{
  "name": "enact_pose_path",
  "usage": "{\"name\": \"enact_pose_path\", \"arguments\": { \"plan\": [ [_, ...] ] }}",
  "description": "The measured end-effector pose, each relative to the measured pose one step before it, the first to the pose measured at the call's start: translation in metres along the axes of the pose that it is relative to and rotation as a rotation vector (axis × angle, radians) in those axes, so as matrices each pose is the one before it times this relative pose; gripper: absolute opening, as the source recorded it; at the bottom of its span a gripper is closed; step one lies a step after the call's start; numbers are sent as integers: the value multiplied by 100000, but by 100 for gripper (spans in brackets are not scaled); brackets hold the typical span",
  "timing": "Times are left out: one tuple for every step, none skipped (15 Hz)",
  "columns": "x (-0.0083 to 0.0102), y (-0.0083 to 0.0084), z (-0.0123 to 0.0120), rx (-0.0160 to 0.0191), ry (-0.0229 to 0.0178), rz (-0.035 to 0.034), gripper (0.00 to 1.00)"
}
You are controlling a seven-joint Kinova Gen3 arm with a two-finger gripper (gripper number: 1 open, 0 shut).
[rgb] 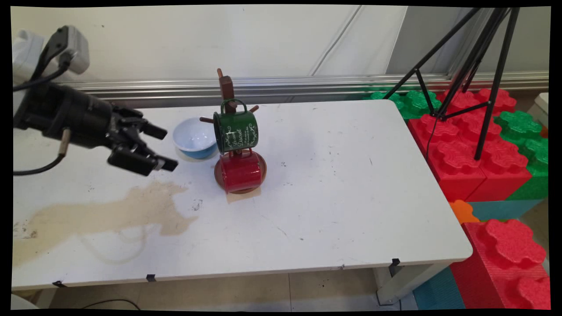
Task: Pick up the green mug from the rack
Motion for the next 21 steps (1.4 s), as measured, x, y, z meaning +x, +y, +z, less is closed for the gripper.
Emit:
{"name": "enact_pose_path", "arguments": {
  "plan": [
    [399, -5, 301, 74, 1380, -1364, 100],
    [254, 36, 280, 115, 1153, -1213, 100],
    [151, 22, 201, 103, 802, -782, 100],
    [175, 55, 347, 157, 1197, -1183, 100],
    [103, 36, 239, 148, 816, -712, 100],
    [126, 85, 402, 199, 1250, -996, 100],
    [142, 91, 478, 285, 1480, -1061, 100],
    [66, 57, 278, 150, 797, -611, 100],
    [91, 89, 435, 251, 1174, -885, 100],
    [74, 112, 489, 249, 1281, -1089, 100],
    [33, 110, 437, 114, 961, -877, 100],
    [9, 126, 519, 149, 1051, -955, 100],
    [-24, 122, 515, 127, 928, -906, 100],
    [-52, 98, 439, 78, 651, -761, 100],
    [-99, 120, 500, 85, 558, -858, 100],
    [-99, 98, 408, 70, 402, -745, 100],
    [-165, 145, 532, 49, 325, -1055, 100],
    [-129, 118, 389, 42, 146, -699, 100],
    [-133, 123, 423, 91, 171, -787, 100],
    [-100, 99, 352, 161, 203, -637, 100],
    [-63, 85, 382, 344, 447, -522, 100]
  ]
}}
